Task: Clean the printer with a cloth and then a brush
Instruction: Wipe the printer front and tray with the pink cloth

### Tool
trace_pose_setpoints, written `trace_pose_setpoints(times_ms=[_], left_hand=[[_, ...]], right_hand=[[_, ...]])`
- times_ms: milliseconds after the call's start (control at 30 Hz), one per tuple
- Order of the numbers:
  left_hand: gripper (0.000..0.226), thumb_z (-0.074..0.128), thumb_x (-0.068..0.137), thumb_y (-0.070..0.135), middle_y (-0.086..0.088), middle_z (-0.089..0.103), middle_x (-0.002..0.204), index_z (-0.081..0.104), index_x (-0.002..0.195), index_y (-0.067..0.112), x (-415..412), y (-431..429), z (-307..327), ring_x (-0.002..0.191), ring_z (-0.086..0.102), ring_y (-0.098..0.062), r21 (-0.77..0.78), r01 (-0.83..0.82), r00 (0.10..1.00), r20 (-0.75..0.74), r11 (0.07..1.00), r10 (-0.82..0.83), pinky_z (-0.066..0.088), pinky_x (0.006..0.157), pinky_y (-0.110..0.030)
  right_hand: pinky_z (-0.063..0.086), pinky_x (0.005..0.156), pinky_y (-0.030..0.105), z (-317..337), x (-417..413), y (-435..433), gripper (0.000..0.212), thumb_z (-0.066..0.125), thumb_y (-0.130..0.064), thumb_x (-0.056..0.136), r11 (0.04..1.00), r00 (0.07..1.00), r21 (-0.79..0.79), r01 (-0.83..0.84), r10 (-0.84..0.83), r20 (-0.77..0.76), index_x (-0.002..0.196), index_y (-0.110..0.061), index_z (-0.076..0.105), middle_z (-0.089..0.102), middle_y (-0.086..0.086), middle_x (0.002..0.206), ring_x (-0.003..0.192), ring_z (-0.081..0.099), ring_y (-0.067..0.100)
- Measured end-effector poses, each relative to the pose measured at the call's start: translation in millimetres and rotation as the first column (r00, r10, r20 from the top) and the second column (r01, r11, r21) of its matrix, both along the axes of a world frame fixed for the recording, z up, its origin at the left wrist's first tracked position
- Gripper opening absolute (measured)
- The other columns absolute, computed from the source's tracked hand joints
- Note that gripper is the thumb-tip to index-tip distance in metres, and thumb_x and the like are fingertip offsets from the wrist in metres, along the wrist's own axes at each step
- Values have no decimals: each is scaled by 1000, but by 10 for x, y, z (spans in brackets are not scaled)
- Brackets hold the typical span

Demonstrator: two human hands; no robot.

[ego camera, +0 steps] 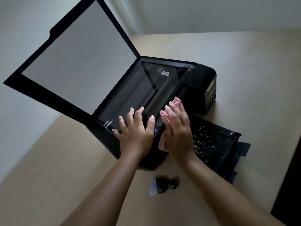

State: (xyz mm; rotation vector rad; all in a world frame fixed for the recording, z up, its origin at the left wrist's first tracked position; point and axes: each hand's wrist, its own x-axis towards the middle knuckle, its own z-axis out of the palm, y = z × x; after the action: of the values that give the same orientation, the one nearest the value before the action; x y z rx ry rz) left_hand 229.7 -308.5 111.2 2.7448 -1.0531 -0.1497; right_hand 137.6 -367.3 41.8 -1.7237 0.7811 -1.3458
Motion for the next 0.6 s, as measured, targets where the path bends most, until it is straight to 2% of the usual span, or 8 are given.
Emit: trace_pose_setpoints(times_ms=[100, 167, 267, 333, 400, 467, 533, 600], left_hand=[[56, 28, 93, 64, 7, 10, 163, 27, 145, 43, -8, 8, -7, 149, -5, -27, 4, -3, 1000, 5, 1000, 3, -2, 113, -65], [57, 28, 92, 65, 8, 10, 162, 27, 145, 44, 0, 13, -8, 149, -5, -27, 0, -5, 1000, -1, 1000, 5, -3, 113, -64], [58, 28, 91, 66, 7, 10, 163, 27, 145, 44, -6, 13, -3, 149, -6, -27, -7, -6, 1000, -2, 1000, 6, -4, 114, -64], [58, 27, 91, 66, 7, 9, 163, 26, 145, 44, -1, 9, 0, 149, -7, -26, -12, -2, 1000, -13, 1000, 2, -5, 114, -63], [59, 27, 91, 66, 7, 8, 163, 26, 145, 43, 2, 18, -4, 149, -8, -26, -15, 1, 1000, -16, 1000, -1, -5, 114, -63], [62, 25, 90, 69, 7, 9, 163, 26, 145, 43, -4, 18, -6, 149, -7, -27, -12, 5, 1000, -8, 1000, -5, -5, 113, -64], [67, 23, 87, 74, 7, 9, 162, 25, 145, 43, -5, 11, -2, 149, -6, -27, -5, 0, 1000, -4, 1000, 0, -4, 113, -65], [72, 24, 83, 79, 7, 10, 162, 25, 145, 43, -2, 6, -2, 149, -6, -28, -1, 0, 1000, 6, 1000, 0, -4, 113, -65]], right_hand=[[45, 101, 37, 73, -142, -464, 29, 47, -25, 99, 997, 972, -67, 28, -43, -233, 110, -10, 69, 63, 5, 126, 123, 49, 31], [49, 92, 41, 117, -266, -504, 33, 42, -33, 100, 988, 937, -138, -62, 10, -349, 111, -18, 69, 64, -3, 124, 119, 49, 29], [44, 97, 35, 125, -459, -626, 35, 41, -34, 99, 921, 891, -269, -282, 147, -430, 115, -21, 69, 65, -6, 125, 120, 48, 27], [40, 100, 26, 148, -547, -806, 34, 43, -29, 100, 935, 906, -268, -233, 109, -408, 116, -16, 69, 67, 0, 123, 118, 51, 24], [39, 100, 16, 141, -596, -859, 25, 51, -18, 100, 985, 963, -142, -95, 55, -263, 113, -7, 69, 68, 8, 117, 117, 55, 17], [45, 101, 20, 127, -580, -762, 22, 59, -14, 97, 1000, 993, 18, -14, 16, -117, 116, -5, 65, 63, 12, 121, 119, 54, 10], [50, 97, 24, 144, -485, -598, 26, 64, -23, 93, 968, 997, 239, 76, -80, 5, 118, -14, 61, 54, 9, 124, 115, 56, 11], [50, 96, 24, 249, -278, -423, 31, 67, -29, 91, 882, 975, 458, 107, -182, 124, 117, -15, 59, 54, 6, 123, 110, 58, 6]])
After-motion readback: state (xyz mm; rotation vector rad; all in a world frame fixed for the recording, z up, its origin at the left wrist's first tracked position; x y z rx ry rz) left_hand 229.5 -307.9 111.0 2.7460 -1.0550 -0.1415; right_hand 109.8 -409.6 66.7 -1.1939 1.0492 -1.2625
